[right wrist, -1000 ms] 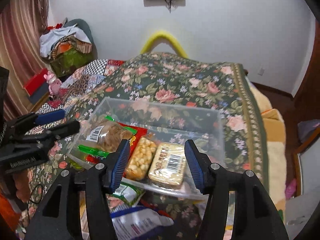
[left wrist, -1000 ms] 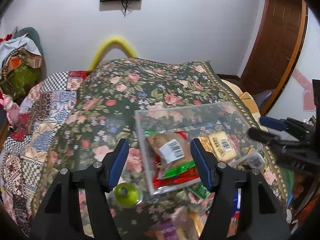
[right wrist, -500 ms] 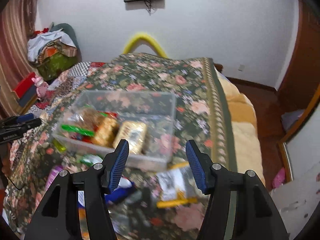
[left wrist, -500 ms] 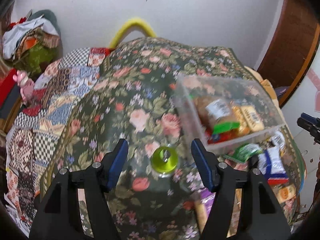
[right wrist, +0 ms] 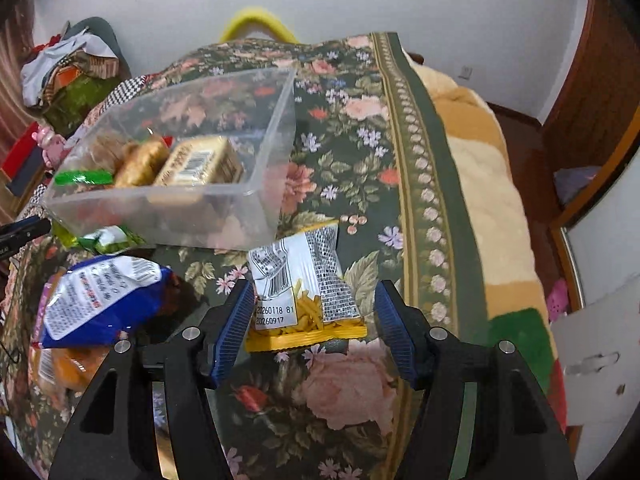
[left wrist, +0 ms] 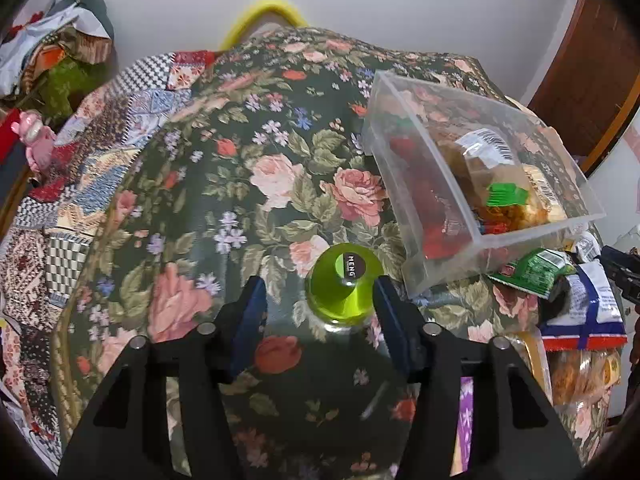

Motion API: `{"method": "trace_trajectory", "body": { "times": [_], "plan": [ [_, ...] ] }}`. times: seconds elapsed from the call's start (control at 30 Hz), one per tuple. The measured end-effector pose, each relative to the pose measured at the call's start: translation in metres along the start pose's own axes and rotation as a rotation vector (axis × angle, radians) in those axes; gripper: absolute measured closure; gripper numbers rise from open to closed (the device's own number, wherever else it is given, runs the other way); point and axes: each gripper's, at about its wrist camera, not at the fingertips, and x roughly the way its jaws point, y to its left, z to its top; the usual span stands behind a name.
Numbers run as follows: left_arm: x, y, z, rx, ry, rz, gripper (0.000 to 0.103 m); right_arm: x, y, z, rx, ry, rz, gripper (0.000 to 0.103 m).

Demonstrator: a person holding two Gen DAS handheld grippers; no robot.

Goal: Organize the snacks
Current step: 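Grasp the green-capped bottle with left tool while right tool grasps white-yellow snack bag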

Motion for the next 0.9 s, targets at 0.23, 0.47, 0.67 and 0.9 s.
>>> {"method": "trace_trajectory", "body": {
  "times": [0.23,0.47,0.67,0.9],
  "plan": [
    [0.021,-0.006,0.006,0.007,0.016,-0.016,0.058,0.017,0.001,0.001,0.008,0.024,0.02,0.043],
    [0.027,-0.008,0.011,0.03,-0.009,0.001,0.058,0.025,0.007,0.001,-0.011,0.013,0.003,0.043],
    [0.025,-0.007,0.009,0.026,-0.022,0.015,0.058,0.026,0.009,0.002,-0.021,-0.005,-0.001,0.053],
    [0.007,-0.006,0.003,0.03,-0.036,0.024,0.058,0.014,0.009,-0.004,-0.025,-0.027,-0.01,0.056]
  ]
}}
